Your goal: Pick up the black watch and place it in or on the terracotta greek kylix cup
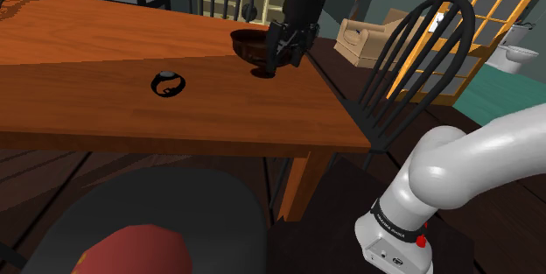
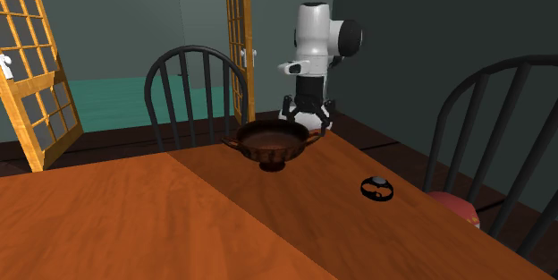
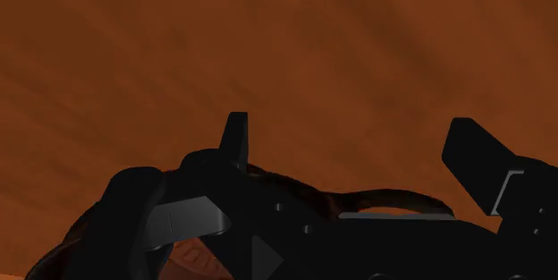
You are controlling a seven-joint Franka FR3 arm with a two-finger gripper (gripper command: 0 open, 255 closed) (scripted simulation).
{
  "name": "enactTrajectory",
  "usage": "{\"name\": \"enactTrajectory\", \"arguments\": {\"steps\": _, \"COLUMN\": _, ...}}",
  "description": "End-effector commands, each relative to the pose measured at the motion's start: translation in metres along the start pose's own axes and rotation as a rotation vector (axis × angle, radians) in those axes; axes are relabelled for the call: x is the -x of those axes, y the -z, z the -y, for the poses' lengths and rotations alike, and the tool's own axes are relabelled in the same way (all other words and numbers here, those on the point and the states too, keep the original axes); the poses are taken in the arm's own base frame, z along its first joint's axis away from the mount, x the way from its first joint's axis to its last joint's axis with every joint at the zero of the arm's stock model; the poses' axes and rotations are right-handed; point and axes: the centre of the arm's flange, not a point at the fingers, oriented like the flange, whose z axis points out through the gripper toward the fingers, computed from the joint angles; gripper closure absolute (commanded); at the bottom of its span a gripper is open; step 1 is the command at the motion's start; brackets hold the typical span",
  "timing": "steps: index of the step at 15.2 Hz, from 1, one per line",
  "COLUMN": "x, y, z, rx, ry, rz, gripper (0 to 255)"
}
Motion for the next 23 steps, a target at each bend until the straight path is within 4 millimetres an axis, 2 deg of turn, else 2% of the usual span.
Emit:
{"name": "enactTrajectory", "arguments": {"steps": 1, "x": -0.010, "y": -0.002, "z": 0.026, "rx": 0.005, "ry": 0.000, "rz": -0.010, "gripper": 0}}
{"name": "enactTrajectory", "arguments": {"steps": 17, "x": -0.099, "y": -0.026, "z": 0.216, "rx": 0.059, "ry": 0.007, "rz": -0.082, "gripper": 0}}
{"name": "enactTrajectory", "arguments": {"steps": 23, "x": -0.101, "y": -0.058, "z": 0.214, "rx": 0.059, "ry": 0.007, "rz": -0.082, "gripper": 0}}
